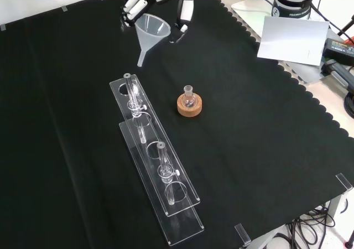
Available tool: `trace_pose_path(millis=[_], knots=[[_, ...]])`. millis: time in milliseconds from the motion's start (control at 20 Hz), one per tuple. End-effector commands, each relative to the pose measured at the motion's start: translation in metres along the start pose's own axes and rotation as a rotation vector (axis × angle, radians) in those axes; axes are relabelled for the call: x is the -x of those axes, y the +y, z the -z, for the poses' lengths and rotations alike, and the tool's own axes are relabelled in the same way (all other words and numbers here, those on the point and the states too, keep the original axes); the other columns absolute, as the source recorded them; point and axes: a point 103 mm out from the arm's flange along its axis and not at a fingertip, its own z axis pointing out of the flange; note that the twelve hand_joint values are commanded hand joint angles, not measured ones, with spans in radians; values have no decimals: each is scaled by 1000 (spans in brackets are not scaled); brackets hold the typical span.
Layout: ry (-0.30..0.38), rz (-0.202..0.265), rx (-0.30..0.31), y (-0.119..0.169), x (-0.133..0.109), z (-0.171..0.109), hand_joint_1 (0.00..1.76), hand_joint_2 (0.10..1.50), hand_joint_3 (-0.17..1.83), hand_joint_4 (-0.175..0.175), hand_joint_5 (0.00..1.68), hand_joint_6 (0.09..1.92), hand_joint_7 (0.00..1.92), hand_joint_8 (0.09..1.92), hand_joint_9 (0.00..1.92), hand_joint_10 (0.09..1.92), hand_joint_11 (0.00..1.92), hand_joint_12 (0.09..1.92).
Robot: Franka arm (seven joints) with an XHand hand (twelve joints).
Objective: Place the funnel on the round-bottom flask.
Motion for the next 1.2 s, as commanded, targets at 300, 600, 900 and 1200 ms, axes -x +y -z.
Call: trace_pose_path(millis=[300, 600, 900, 1200], knots=[[-73, -122, -143, -59, 3, -32, 903, 712, 613, -49, 873, 729, 1051, 693, 1383, 325, 1033, 1024], [-77, -123, -198, -68, -7, -54, 900, 710, 616, -48, 879, 730, 1051, 691, 1388, 320, 1032, 1026], [-71, -114, -231, -71, -14, -73, 897, 709, 620, -46, 889, 730, 1052, 690, 1391, 316, 1030, 1029], [-68, -94, -269, -73, -24, -98, 896, 707, 623, -44, 895, 728, 1052, 689, 1393, 311, 1026, 1032]])
